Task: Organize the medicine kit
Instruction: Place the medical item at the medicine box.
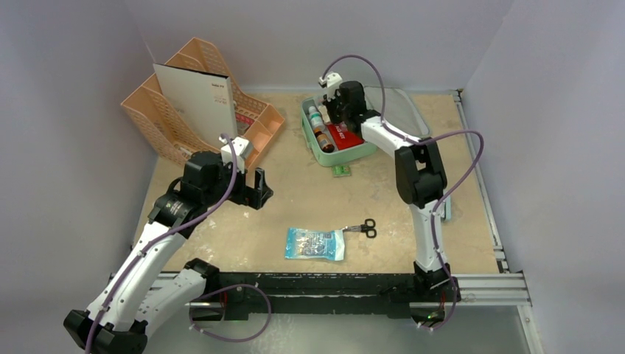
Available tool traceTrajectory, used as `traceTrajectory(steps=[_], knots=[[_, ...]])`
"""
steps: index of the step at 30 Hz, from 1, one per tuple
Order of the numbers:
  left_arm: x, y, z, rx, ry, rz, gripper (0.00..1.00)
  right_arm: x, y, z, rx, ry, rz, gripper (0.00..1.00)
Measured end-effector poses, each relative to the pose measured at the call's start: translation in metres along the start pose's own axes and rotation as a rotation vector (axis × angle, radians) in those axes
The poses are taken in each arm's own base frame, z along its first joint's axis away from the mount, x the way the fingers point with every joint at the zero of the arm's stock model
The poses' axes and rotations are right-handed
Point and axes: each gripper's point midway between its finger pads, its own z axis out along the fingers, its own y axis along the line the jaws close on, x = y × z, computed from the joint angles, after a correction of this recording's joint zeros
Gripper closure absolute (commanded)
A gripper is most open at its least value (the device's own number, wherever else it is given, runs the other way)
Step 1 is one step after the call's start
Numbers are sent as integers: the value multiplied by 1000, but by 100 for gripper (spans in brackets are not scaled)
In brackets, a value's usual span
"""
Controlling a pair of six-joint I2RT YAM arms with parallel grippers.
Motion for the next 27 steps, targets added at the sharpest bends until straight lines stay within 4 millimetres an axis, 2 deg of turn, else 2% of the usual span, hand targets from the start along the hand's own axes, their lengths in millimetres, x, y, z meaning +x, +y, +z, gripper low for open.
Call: traceTrajectory(steps=[6,13,16,22,27], knots=[[-1,1,-1,-6,-6,1,2,11,-4,15,17,31,-5,100],[-1,2,-1,-10,-7,2,2,41,-5,22,34,111,-3,89],[-1,2,-1,-12,-8,2,2,43,-8,22,54,120,-3,75],[-1,4,-1,-26,-8,1,2,43,-9,20,64,125,12,52],[1,9,3,-48,7,-3,0,21,-9,-2,66,107,48,32]])
